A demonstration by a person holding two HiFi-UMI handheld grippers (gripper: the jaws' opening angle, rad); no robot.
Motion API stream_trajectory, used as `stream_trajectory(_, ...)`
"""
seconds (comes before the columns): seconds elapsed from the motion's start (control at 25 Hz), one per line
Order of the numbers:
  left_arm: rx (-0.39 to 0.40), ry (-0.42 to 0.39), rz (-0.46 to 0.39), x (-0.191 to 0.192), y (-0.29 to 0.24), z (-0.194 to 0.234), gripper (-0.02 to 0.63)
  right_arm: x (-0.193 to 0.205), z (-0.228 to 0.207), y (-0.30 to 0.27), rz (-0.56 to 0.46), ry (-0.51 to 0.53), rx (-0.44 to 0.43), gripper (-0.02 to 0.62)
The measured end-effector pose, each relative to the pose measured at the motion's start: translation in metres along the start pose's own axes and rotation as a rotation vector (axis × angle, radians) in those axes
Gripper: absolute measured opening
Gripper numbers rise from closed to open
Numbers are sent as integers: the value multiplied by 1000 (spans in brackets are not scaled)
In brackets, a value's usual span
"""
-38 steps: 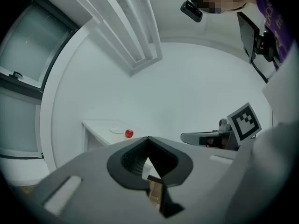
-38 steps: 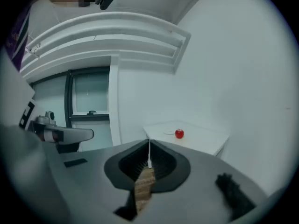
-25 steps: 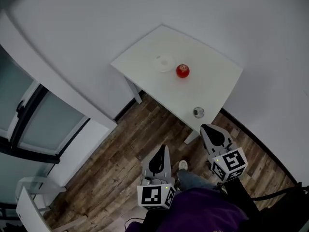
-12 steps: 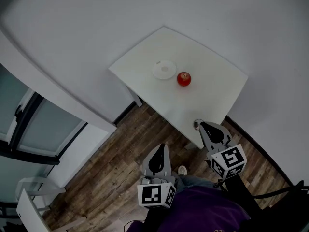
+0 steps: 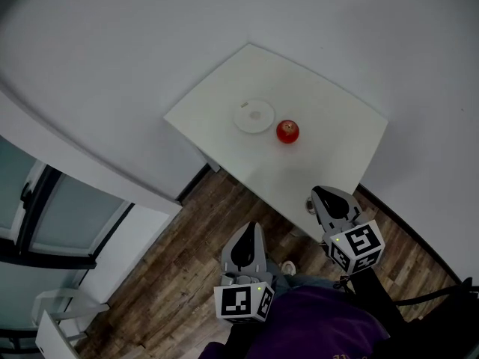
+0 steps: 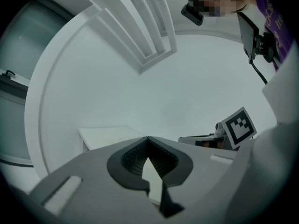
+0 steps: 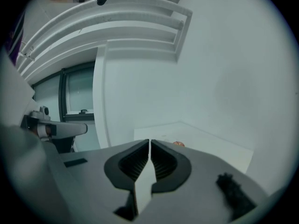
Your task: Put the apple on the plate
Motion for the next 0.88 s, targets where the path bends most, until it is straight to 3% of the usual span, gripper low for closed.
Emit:
stream_trajectory(0.52,72,-34,3,-51,-84,84,7,-36,-19,-101,38,-25,83,11)
stream_trajectory(0.88,146,-50,41,-64,-130,129,8,-41,-39,-151,60,-59,205,12)
Point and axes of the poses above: the fingertips, and each gripper's own axes: y backward along the fingers, z to its left, x out of its underside, the point moved 10 cm from there along y, backward along the fingers, and after that the axes turned 4 degrees about z, right-handed, at the moved point
